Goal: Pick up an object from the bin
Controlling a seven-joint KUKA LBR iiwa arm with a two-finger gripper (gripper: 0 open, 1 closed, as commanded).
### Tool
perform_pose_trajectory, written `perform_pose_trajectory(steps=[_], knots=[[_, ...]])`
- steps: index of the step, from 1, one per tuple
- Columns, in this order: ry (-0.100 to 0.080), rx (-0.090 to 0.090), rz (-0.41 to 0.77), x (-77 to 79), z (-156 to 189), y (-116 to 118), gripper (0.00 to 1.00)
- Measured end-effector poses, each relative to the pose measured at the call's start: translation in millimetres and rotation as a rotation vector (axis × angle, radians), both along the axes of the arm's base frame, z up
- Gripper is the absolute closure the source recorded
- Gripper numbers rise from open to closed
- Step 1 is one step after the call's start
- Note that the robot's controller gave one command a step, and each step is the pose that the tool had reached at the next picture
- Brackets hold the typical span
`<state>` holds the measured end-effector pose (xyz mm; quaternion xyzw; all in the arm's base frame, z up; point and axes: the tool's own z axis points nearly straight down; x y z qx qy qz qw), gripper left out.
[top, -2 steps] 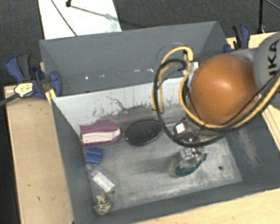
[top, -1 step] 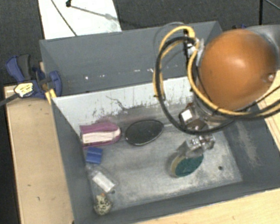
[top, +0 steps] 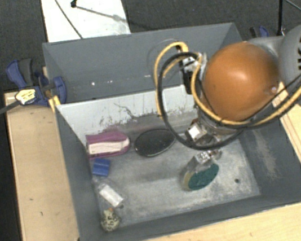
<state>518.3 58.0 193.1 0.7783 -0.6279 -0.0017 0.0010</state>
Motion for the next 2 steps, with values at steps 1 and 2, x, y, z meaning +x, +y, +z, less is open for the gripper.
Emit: perform_pose_trajectory(steps=[1, 2], knots=[[-0.001, 0.000, -0.005, 0.3, 1, 0, 0.00], [-0.002, -0.006, 0.148, 15.4, -105, -4, 0.00]])
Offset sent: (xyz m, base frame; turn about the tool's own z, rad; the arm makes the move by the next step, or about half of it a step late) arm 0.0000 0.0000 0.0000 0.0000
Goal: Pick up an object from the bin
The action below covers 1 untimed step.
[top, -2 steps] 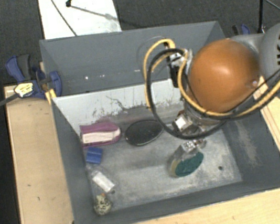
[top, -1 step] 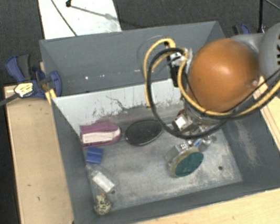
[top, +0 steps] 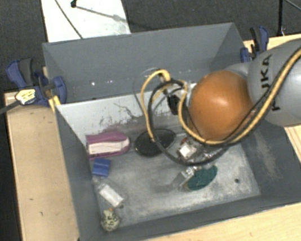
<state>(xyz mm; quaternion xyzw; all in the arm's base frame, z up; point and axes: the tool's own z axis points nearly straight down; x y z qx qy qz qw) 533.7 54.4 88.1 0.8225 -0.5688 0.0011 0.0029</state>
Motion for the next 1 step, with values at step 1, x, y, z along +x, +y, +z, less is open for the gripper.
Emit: perform_pose_trajectory(steps=[1], knots=[[-0.010, 0.001, -0.005, 3.2, 5.4, 0.1, 1.00]])
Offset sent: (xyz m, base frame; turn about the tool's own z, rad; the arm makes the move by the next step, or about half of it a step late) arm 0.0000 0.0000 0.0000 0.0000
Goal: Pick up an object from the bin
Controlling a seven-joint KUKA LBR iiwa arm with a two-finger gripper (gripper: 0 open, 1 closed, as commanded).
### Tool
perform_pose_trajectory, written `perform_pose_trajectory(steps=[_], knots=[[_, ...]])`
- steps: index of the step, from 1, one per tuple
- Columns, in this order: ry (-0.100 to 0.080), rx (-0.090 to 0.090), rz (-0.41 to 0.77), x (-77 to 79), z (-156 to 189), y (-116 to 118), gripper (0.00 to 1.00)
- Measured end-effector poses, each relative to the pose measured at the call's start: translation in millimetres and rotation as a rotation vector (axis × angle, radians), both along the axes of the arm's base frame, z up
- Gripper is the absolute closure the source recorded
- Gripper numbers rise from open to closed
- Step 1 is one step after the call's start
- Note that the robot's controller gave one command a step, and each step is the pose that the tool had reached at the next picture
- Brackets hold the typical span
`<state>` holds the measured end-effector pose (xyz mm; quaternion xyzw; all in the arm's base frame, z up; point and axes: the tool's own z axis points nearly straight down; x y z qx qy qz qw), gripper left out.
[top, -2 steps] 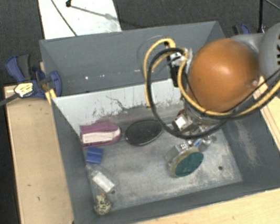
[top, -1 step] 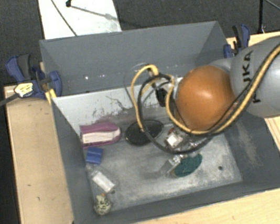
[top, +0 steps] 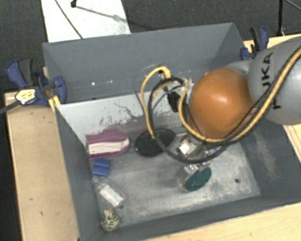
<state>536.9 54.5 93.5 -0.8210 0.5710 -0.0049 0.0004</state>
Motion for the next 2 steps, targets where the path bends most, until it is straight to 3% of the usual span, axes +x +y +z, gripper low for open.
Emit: perform_pose_trajectory(steps=[1, 2], knots=[[0.001, 0.007, 0.018, -1.3, 73, 3, 1.00], [0.006, 0.007, 0.044, -50.1, 130, 18, 1.00]])
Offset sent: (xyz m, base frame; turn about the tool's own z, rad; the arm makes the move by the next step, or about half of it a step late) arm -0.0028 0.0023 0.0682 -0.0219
